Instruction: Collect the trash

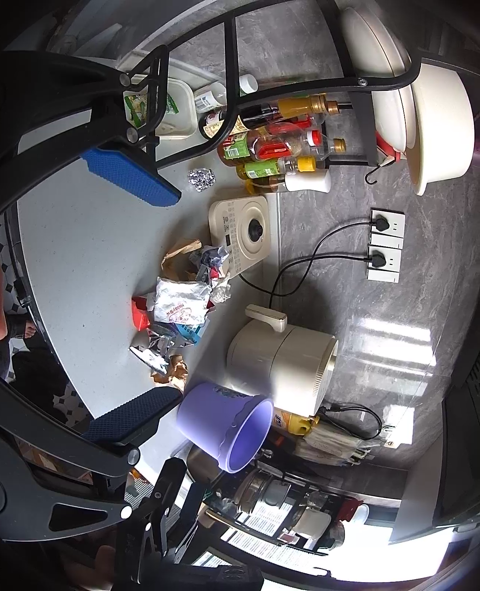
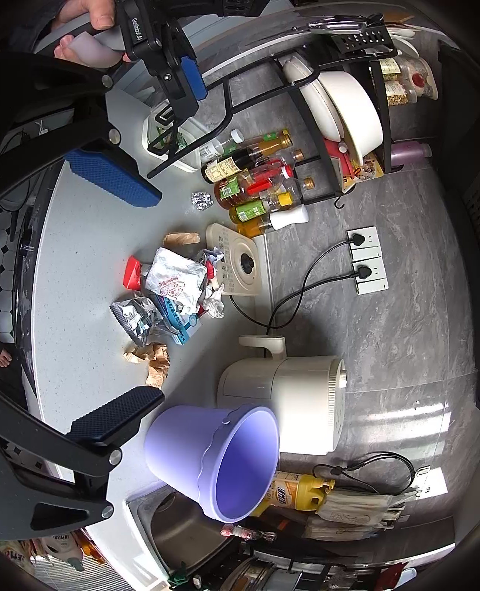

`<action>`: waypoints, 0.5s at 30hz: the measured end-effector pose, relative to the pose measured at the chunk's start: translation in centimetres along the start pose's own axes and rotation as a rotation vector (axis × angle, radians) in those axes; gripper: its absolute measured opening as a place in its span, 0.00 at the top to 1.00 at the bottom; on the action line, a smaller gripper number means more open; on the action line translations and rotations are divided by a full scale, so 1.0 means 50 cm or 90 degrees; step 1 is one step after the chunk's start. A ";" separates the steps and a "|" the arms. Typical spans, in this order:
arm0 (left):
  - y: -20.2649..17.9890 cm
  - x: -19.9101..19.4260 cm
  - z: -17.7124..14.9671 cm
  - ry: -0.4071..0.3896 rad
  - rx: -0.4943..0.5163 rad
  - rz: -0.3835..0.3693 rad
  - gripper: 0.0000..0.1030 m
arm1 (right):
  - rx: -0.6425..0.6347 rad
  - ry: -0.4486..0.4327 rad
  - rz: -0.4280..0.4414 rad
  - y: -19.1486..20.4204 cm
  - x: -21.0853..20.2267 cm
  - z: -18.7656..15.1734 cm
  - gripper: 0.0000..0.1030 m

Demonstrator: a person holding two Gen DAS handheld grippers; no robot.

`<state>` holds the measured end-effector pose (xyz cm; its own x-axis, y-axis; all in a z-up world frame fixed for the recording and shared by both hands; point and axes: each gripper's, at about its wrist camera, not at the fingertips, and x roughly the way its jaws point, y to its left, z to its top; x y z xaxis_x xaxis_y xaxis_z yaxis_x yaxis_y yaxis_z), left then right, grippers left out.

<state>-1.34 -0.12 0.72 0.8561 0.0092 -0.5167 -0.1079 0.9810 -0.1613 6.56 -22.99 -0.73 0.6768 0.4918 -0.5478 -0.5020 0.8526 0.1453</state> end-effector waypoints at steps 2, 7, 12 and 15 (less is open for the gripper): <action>-0.001 -0.005 0.001 -0.003 0.001 -0.001 0.06 | -0.004 -0.002 -0.001 0.004 -0.001 0.001 0.08; -0.004 -0.010 -0.002 -0.003 0.003 -0.006 0.06 | 0.001 -0.003 0.003 0.004 -0.001 -0.002 0.07; -0.004 -0.021 0.000 -0.009 0.007 -0.007 0.06 | 0.018 -0.003 0.012 0.004 -0.003 -0.002 0.07; 0.000 -0.023 -0.001 -0.011 0.000 -0.008 0.06 | 0.021 -0.003 0.011 0.007 -0.007 0.000 0.07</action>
<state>-2.36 -0.11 1.29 0.8659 0.0007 -0.5002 -0.0977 0.9810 -0.1677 6.19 -22.86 -0.48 0.6706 0.5076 -0.5409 -0.4957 0.8492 0.1823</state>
